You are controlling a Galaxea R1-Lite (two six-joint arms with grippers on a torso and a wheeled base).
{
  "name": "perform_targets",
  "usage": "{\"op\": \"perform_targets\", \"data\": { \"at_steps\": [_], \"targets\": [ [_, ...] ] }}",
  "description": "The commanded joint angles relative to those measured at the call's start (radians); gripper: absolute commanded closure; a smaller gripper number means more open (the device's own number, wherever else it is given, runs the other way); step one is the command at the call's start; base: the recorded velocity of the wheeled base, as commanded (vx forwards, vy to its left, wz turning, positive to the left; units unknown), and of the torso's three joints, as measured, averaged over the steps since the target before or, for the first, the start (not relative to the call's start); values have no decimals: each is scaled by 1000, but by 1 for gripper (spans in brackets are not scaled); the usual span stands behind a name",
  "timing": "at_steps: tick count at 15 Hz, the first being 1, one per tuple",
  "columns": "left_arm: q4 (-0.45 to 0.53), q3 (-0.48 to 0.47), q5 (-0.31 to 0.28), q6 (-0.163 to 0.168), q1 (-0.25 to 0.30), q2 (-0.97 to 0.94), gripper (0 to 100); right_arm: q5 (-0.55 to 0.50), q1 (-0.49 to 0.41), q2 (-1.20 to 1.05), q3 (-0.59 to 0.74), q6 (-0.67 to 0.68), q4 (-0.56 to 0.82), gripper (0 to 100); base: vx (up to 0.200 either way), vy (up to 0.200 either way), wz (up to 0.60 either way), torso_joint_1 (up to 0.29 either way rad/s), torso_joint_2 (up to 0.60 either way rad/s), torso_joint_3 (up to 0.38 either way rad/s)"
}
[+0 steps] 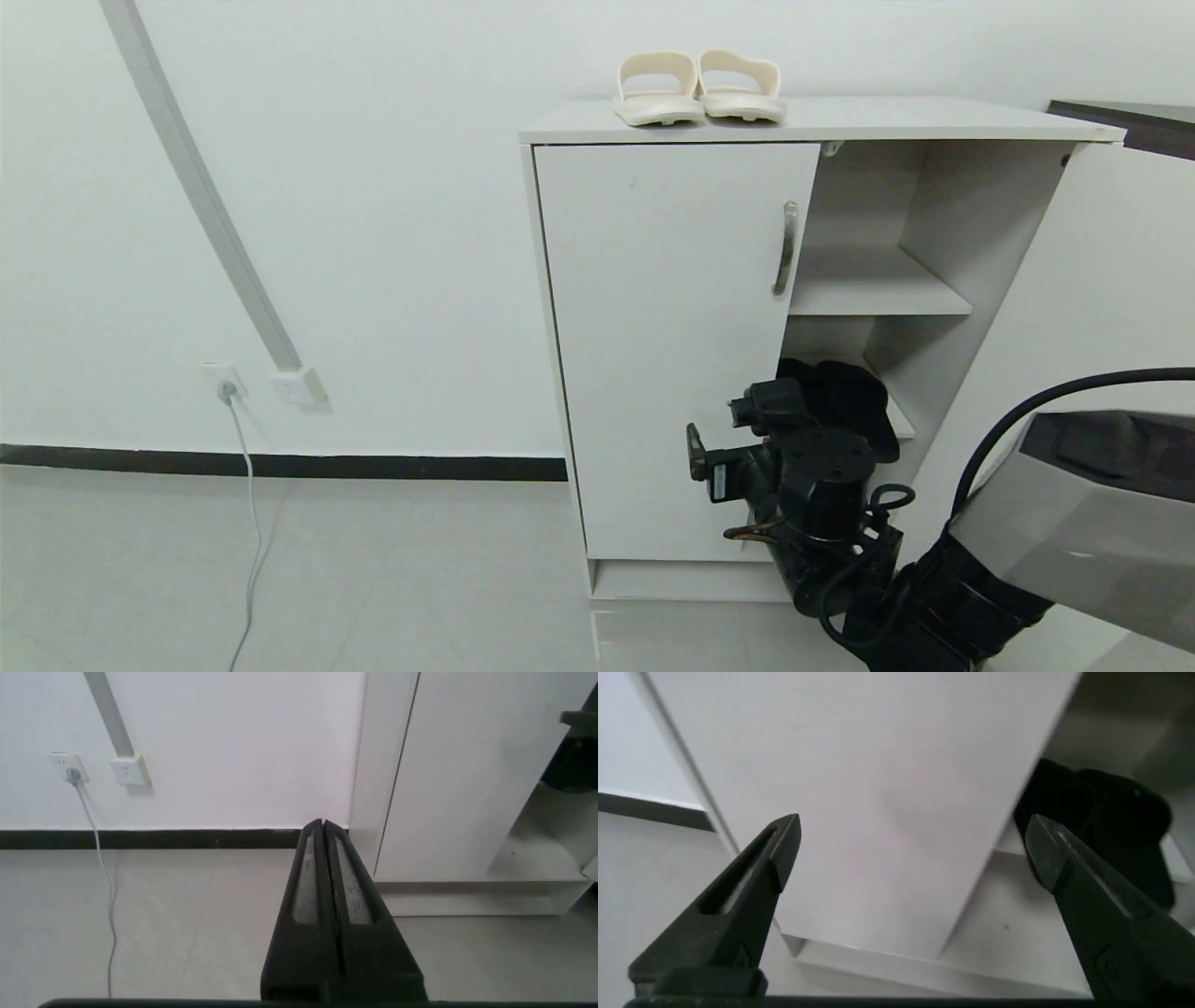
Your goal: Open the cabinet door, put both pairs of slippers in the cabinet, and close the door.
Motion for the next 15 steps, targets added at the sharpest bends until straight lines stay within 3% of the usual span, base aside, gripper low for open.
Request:
{"op": "perform_targets", "data": {
  "at_steps": [1, 9, 15],
  "targets": [
    [0, 0, 1, 0, 0, 1, 100, 3, -3, 11, 18, -20, -15, 0, 0, 0, 0, 0, 0, 0],
    [0, 0, -1, 2, 0, 1, 100, 11, -3, 24, 16, -46, -55, 0, 0, 0, 0, 0, 0, 0],
    [0, 0, -2, 2, 0, 1, 100, 11, -3, 24, 21, -54, -61, 0, 0, 0, 0, 22, -337, -299]
  ]
}}
